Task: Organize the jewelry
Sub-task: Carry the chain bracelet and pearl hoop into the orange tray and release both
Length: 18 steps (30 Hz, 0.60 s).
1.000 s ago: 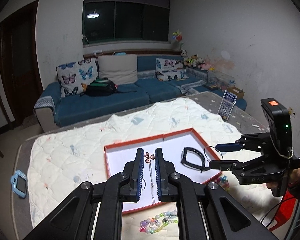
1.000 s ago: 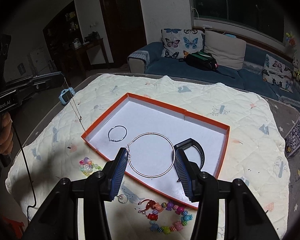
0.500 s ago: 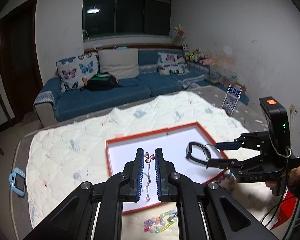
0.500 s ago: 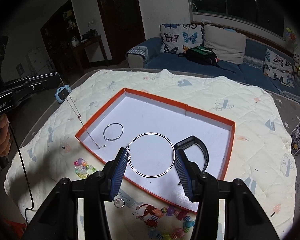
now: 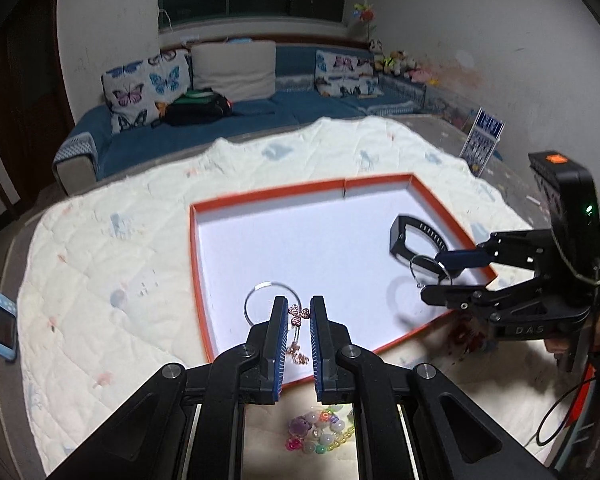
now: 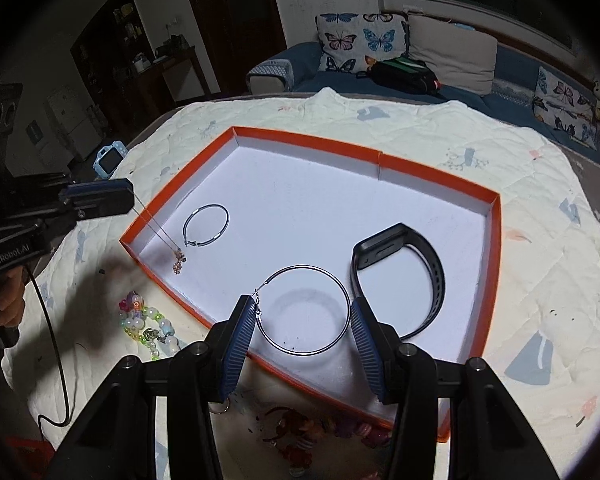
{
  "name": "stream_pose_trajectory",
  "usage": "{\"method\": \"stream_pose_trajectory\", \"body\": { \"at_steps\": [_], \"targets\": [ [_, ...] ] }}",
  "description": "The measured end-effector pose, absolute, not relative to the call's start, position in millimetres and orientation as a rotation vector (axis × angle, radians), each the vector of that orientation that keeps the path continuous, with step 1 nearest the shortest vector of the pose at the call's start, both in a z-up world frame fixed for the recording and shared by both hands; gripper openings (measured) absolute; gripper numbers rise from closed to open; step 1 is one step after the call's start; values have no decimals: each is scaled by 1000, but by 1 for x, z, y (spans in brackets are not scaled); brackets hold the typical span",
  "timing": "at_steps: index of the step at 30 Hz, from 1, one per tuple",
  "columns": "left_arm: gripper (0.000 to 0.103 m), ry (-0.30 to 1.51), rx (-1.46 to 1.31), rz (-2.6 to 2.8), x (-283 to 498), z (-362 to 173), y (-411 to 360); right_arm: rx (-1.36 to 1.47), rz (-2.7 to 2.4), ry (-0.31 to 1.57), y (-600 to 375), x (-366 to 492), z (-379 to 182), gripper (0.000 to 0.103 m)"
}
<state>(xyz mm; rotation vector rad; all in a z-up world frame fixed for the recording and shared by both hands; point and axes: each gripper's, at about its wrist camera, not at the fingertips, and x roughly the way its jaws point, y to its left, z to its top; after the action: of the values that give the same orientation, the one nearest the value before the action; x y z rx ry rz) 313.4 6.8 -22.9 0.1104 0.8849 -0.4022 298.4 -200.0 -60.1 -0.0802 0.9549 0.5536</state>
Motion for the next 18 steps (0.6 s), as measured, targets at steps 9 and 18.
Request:
{"method": "stream_pose_trajectory", "body": {
  "at_steps": [9,18],
  "targets": [
    [13,948,104,-383,324,-54,11,-78,566,990,-199,301,-68,55],
    [50,973,113,-332,327,-68,15,-66,572,1006,-196,304,-72,55]
  ]
}}
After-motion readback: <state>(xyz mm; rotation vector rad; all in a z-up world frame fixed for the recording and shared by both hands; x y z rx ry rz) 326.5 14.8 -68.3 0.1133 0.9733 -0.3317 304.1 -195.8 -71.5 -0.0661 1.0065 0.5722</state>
